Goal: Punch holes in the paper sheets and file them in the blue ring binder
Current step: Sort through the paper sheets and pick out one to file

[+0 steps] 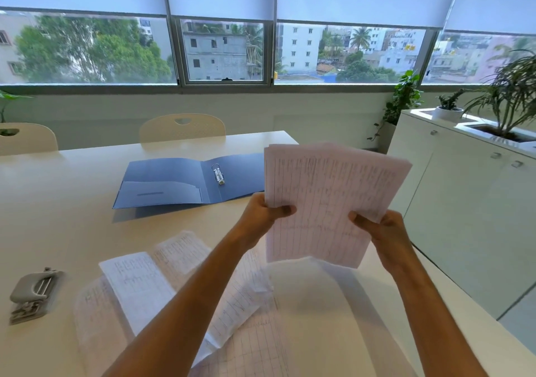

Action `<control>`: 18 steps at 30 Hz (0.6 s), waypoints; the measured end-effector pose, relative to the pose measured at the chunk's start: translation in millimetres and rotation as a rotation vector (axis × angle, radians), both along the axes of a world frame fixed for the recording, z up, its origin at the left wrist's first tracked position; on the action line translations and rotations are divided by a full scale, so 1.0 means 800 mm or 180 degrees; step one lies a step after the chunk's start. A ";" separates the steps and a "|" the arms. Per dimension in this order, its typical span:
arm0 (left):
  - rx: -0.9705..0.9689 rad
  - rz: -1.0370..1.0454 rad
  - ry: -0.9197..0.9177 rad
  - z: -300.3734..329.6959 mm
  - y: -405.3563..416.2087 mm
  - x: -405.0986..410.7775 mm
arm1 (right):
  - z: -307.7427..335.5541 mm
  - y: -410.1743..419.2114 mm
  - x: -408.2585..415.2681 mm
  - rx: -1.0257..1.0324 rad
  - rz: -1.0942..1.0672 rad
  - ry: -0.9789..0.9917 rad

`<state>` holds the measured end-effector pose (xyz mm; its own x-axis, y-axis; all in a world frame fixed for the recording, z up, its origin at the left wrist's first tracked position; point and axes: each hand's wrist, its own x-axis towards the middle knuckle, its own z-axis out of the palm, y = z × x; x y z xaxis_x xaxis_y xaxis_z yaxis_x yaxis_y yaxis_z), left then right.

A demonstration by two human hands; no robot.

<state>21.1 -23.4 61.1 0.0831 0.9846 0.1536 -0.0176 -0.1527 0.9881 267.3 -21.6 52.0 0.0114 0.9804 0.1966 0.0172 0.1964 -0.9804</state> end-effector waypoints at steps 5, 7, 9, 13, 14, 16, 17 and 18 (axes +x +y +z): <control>-0.0113 -0.0036 0.0172 -0.013 0.003 0.003 | -0.012 -0.003 -0.004 -0.0270 0.0145 0.0042; -0.0175 -0.0033 0.0107 -0.021 0.004 0.003 | -0.014 -0.005 -0.006 -0.0237 0.0164 0.0047; -0.0180 -0.0005 0.0016 -0.023 0.005 0.003 | -0.014 -0.004 -0.005 -0.0157 0.0143 -0.0006; -0.0184 0.0079 0.0040 -0.022 0.004 0.002 | -0.012 0.000 -0.011 -0.0039 -0.0006 -0.0167; -0.0215 0.0093 0.0040 -0.022 0.004 0.001 | -0.013 0.002 -0.011 -0.0019 -0.0095 -0.0262; -0.0279 0.0088 -0.0002 -0.021 0.003 -0.001 | -0.013 0.003 -0.012 0.0018 -0.0223 -0.0385; -0.0301 0.0094 -0.0005 -0.020 0.002 -0.002 | -0.012 0.003 -0.013 0.0036 -0.0254 -0.0411; -0.0323 0.0113 0.0017 -0.018 0.001 -0.002 | -0.012 0.003 -0.014 0.0043 -0.0265 -0.0432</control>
<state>19.3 -22.2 46.8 0.0485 0.9974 0.0527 -0.0088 -0.0524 0.9986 256.3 -19.0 42.6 0.0649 0.9744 0.2152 0.1663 0.2021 -0.9652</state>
